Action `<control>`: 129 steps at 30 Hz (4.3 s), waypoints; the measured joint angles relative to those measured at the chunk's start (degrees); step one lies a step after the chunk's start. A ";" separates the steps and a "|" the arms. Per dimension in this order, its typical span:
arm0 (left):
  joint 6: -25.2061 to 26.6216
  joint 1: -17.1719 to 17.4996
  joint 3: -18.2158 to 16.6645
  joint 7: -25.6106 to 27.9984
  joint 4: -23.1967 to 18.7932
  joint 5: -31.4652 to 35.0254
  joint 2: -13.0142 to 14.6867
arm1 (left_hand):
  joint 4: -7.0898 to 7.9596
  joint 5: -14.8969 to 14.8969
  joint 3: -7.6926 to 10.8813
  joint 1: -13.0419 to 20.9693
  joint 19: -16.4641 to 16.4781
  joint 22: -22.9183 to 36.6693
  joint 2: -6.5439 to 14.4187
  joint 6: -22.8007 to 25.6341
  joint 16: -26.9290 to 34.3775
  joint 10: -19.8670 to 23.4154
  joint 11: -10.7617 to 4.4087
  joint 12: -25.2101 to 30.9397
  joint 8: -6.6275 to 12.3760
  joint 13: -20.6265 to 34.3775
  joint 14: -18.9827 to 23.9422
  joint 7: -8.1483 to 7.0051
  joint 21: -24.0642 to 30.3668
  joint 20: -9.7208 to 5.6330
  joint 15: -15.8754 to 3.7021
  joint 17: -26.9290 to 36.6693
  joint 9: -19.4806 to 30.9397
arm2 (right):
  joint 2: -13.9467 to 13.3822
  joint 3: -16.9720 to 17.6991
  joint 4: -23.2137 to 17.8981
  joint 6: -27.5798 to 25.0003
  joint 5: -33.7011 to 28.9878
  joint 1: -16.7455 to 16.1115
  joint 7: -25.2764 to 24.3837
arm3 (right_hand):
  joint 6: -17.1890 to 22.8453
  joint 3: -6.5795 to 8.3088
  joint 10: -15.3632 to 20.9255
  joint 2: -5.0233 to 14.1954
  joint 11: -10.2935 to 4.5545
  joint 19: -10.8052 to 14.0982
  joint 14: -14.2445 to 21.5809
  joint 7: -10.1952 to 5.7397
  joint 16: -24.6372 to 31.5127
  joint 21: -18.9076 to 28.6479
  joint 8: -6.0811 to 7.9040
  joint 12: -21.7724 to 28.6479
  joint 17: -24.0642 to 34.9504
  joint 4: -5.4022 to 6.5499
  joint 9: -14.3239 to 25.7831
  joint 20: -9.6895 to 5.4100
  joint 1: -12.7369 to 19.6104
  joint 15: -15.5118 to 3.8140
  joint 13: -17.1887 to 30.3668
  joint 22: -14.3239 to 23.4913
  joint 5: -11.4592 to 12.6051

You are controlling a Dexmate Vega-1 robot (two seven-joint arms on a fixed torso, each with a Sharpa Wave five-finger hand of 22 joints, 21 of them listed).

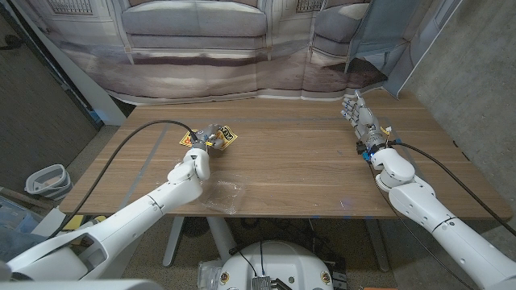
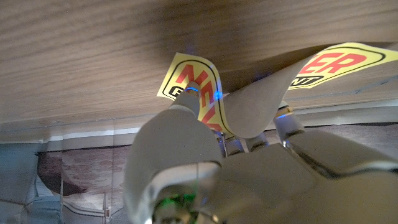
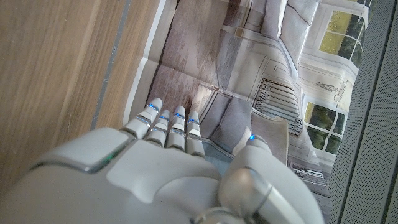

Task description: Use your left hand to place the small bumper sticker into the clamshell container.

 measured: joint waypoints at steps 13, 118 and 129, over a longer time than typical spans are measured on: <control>0.09 1.10 -1.50 2.45 -1.16 0.37 -0.76 | 1.56 -2.77 2.08 0.78 2.63 -0.09 -0.12 9.34 1.25 9.78 -1.47 2.30 2.59 -0.01 5.41 -1.19 0.56 -2.04 -0.12 0.12 -0.01 | -0.09 0.11 -0.14 0.14 0.13 0.01 0.20 | -0.01 -0.16 0.20 0.31 -0.19 0.21 0.00 0.00 0.00 0.00 0.00 0.00 0.00 -0.16 0.00 0.21 0.31 0.00 0.00 0.00 0.00; 2.37 7.24 -7.36 2.43 -16.12 3.57 3.70 | 3.31 -3.53 3.02 -1.66 1.82 -0.05 -1.61 6.51 -0.46 8.81 -1.76 -0.56 0.15 0.27 5.38 -1.45 -0.58 -1.20 -0.13 0.25 0.24 | 0.97 0.14 -1.00 2.68 -0.19 -0.88 0.53 | -0.02 -0.16 0.40 0.53 0.02 0.21 0.20 0.01 0.00 0.00 0.00 0.00 -0.01 -0.15 0.00 0.20 0.53 0.22 0.00 0.00 0.00; 1.81 7.08 -7.60 1.63 -16.76 3.20 4.08 | 3.55 -3.53 3.26 -1.66 1.81 -0.05 -1.62 6.52 -0.68 8.81 -1.76 -0.55 0.15 0.26 5.38 -1.45 -0.58 -1.20 -0.13 0.25 0.24 | 1.18 -0.06 -0.74 2.74 -0.22 -0.91 0.52 | -0.02 -0.16 0.40 0.53 0.02 0.21 0.20 0.01 0.00 0.00 0.00 0.00 0.00 -0.15 0.00 0.20 0.53 0.22 0.00 0.00 0.00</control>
